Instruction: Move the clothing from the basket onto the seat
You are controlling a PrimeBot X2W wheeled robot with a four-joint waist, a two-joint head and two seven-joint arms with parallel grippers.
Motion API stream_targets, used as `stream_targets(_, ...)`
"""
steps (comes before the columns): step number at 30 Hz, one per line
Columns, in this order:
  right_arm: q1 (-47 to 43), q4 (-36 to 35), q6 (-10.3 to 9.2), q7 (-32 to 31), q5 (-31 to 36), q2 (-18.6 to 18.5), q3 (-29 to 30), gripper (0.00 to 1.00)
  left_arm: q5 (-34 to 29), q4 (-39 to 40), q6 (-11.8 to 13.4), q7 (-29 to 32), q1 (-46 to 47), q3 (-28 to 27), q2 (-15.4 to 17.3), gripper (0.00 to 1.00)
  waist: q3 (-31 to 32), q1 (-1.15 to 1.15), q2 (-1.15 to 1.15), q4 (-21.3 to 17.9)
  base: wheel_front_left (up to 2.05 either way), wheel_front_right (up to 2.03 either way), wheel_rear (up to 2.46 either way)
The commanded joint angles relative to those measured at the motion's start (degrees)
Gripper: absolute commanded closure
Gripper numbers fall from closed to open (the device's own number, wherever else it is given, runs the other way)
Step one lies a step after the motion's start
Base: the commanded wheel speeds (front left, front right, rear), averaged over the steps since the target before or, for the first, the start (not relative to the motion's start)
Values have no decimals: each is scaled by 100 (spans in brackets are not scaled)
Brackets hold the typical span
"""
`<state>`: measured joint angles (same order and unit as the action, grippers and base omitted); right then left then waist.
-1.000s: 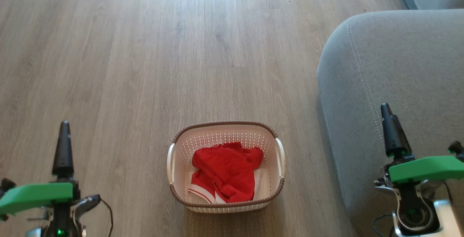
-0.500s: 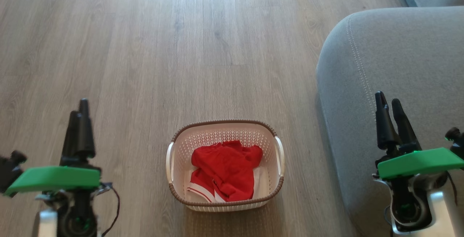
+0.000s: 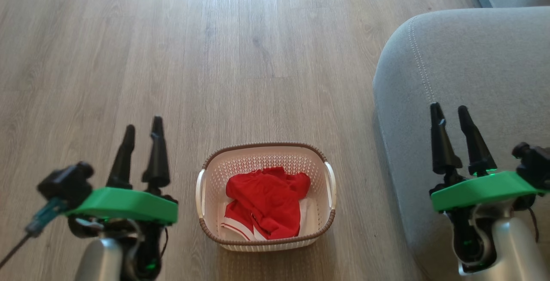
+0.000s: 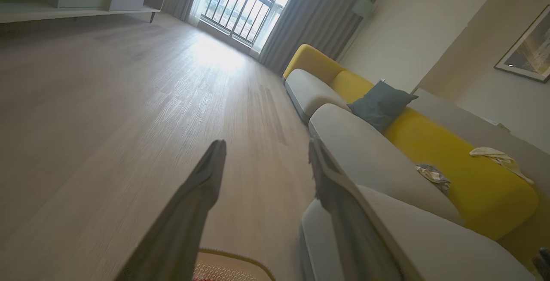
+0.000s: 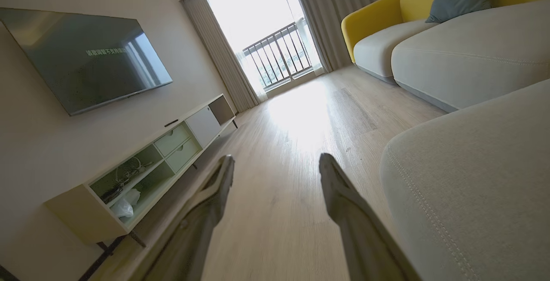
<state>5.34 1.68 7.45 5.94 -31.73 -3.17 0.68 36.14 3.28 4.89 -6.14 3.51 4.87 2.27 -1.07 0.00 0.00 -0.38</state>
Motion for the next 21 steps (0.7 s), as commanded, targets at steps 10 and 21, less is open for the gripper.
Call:
stream_targets(10, 275, -84, 3, 240, 790, 20, -284, 0, -1088, 141, 888, -225, 291, 817, 533, 0, 33, 0, 0, -10, 0, 0, 0)
stream_targets(21, 312, 306, 3, 425, 1187, 23, -494, 0, -1511, -62, 1848, -409, 435, 1487, 807, 0, 13, 0, 0, -11, 0, 0, 0)
